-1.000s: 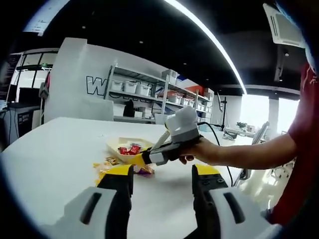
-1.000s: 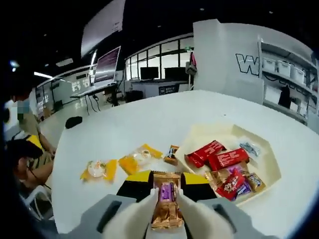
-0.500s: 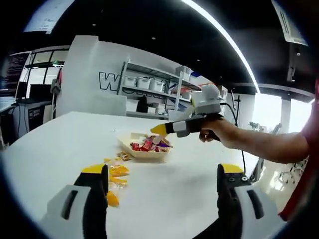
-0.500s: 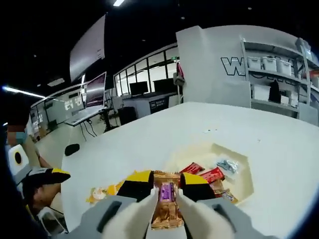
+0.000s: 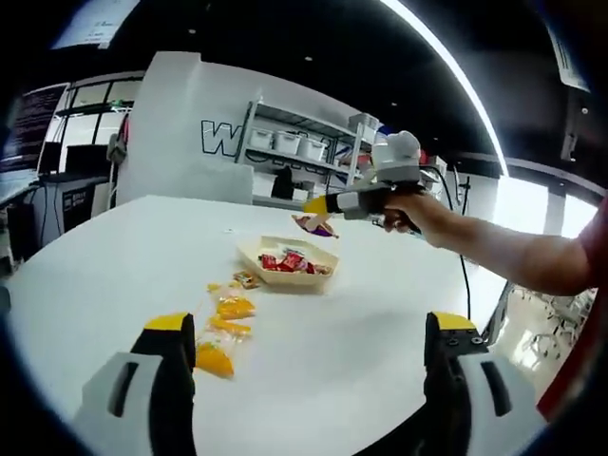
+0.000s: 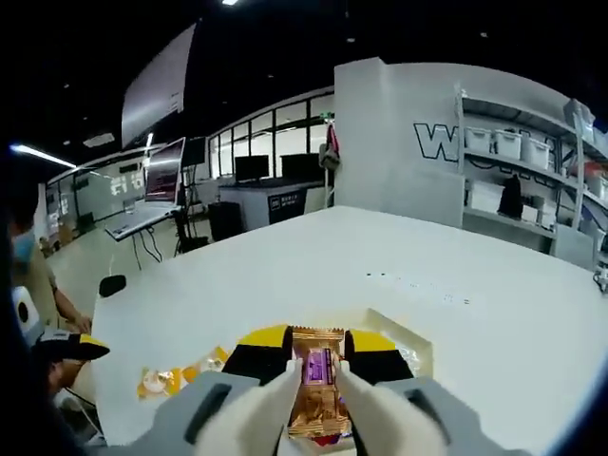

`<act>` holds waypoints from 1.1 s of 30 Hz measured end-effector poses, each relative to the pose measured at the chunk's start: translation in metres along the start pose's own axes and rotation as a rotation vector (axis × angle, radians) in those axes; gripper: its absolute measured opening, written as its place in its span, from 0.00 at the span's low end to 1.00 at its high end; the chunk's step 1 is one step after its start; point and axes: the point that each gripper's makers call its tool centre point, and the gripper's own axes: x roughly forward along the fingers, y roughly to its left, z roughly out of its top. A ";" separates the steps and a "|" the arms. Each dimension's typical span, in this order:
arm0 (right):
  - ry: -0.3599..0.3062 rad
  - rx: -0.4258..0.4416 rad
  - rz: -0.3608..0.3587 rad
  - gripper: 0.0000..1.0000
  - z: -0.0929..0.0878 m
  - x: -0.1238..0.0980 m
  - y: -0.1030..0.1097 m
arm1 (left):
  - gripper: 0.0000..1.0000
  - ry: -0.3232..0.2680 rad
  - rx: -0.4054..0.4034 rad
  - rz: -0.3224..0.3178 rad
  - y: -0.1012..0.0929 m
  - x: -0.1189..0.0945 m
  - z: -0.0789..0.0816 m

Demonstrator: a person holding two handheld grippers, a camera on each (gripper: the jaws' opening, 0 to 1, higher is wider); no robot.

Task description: Place the target food into the container with the food tongs after gripping and lifting it, then release it inside without dropping or visibly crushing the food.

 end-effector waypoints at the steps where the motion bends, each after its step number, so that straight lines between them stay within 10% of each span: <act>1: -0.004 -0.003 -0.004 0.15 0.001 0.001 -0.001 | 0.99 0.000 0.001 0.000 0.000 0.000 0.000; 33: -0.025 0.032 0.016 0.19 0.017 0.002 -0.003 | 0.99 0.023 0.093 0.054 0.008 -0.008 0.002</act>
